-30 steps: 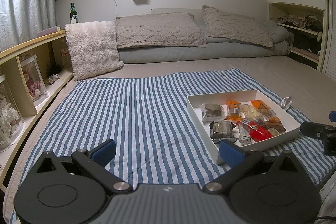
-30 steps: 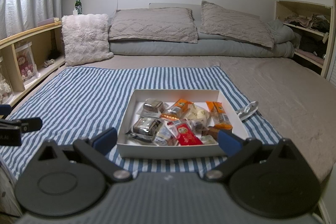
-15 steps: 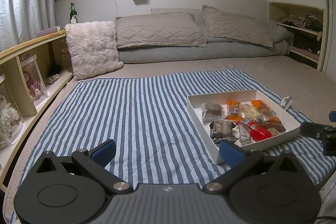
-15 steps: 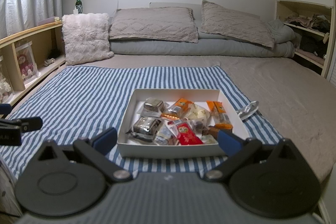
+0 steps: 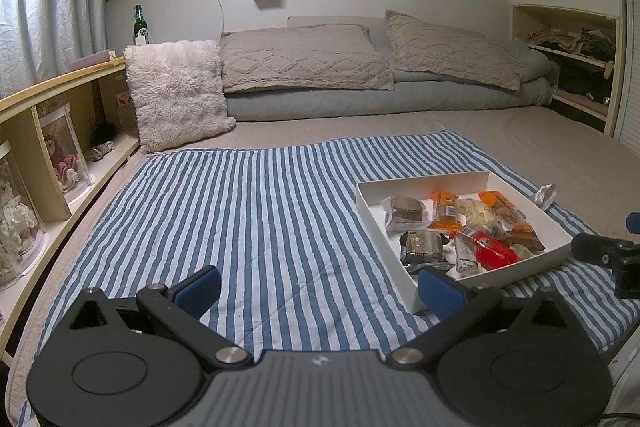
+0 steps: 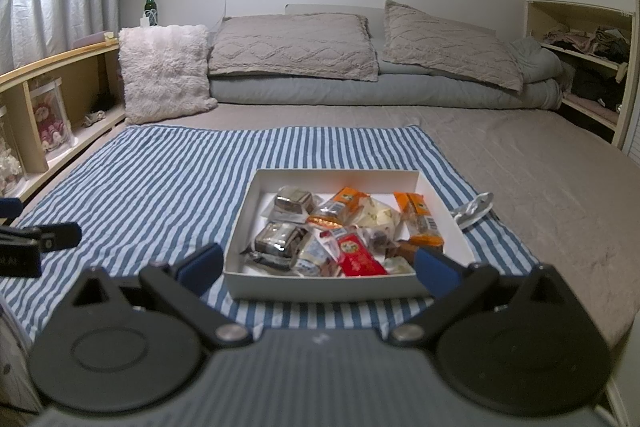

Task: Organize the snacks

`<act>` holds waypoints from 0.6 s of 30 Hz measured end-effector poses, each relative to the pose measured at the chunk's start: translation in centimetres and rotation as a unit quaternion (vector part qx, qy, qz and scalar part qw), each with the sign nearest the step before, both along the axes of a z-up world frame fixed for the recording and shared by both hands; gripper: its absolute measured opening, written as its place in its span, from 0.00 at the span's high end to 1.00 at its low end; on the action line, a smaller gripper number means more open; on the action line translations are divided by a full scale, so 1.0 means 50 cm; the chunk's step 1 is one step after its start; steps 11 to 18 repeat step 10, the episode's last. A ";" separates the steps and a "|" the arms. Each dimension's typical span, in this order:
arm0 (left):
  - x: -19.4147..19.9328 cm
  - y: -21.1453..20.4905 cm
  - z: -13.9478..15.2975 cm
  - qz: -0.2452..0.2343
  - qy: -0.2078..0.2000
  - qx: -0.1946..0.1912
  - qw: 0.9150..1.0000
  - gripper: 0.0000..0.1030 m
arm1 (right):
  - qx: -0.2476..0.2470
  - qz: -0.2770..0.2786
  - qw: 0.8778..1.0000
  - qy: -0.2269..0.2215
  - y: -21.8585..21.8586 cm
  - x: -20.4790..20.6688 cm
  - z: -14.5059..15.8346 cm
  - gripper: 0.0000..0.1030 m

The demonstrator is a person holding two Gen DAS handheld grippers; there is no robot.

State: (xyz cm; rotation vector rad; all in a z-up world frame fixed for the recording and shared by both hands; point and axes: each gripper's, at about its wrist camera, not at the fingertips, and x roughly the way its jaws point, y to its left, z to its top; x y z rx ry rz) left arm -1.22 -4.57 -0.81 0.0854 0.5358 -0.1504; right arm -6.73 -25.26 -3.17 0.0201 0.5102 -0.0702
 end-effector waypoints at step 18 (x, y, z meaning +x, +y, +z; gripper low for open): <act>-0.001 0.000 -0.001 0.000 0.000 0.000 1.000 0.00 | 0.000 0.001 1.000 0.000 0.001 0.001 -0.001 0.01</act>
